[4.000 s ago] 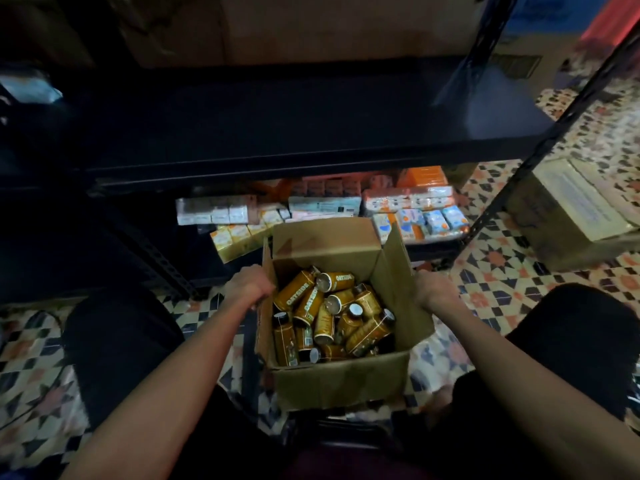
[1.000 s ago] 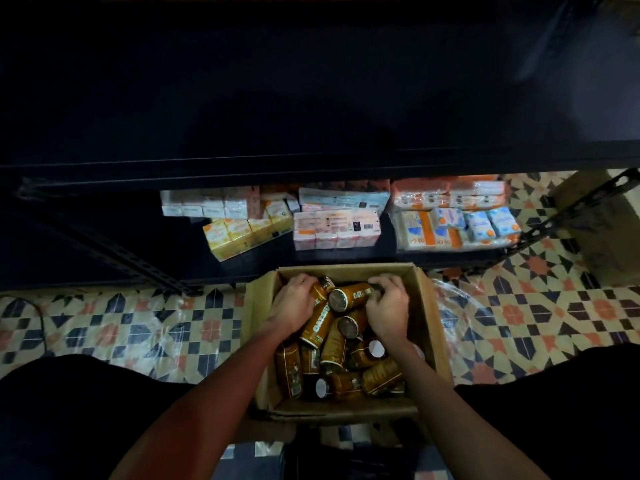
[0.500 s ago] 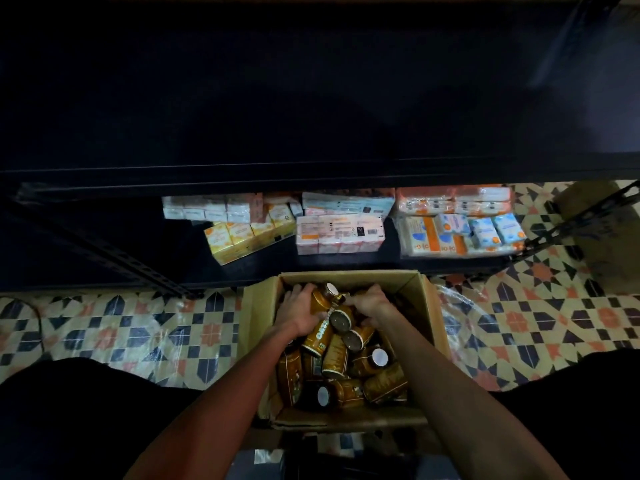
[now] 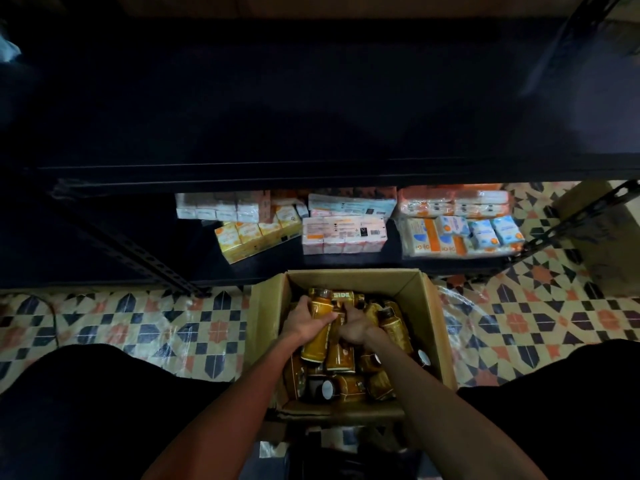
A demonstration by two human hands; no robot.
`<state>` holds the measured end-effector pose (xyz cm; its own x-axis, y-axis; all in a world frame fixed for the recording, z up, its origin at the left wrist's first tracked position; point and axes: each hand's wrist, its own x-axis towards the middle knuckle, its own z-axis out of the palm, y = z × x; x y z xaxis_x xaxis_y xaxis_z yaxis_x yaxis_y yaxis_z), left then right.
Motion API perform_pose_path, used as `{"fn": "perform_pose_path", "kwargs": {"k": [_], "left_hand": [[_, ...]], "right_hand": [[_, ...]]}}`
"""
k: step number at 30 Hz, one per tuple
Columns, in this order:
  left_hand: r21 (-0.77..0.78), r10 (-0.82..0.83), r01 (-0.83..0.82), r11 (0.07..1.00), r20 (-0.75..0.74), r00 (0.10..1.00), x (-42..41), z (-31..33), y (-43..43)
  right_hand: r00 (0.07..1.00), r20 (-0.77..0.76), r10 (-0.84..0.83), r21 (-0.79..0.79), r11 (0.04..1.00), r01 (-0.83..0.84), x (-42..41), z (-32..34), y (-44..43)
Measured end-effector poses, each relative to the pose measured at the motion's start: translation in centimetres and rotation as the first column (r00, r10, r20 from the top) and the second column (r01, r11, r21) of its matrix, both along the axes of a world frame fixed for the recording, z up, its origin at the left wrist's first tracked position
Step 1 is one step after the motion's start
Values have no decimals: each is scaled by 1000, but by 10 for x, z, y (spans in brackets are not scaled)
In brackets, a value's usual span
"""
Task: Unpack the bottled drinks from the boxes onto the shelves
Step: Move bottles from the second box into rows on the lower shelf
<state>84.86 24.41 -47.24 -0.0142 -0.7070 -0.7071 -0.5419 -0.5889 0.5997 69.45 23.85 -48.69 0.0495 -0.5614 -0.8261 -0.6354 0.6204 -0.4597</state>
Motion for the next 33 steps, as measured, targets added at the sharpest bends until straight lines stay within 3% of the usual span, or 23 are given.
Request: {"fn": "perform_pose_path", "kwargs": {"k": [4, 9, 18, 25, 33], "left_hand": [[20, 31, -30, 999, -63, 998, -5, 6, 20], [62, 49, -39, 997, -165, 985, 11, 2, 34], [-142, -142, 140, 980, -7, 990, 18, 30, 31], [-330, -309, 324, 887, 96, 946, 21, 61, 18], [-581, -361, 368, 726, 133, 923, 23, 176, -28]], "right_hand": [[983, 146, -110, 3, 994, 110, -10, 13, 8], [980, 164, -111, -89, 988, 127, -18, 19, 15], [995, 92, 39, -268, 963, -13, -24, 30, 28], [991, 48, 126, -518, 852, -83, -30, 84, 29], [983, 87, 162, -742, 669, -44, -37, 202, 3]]}}
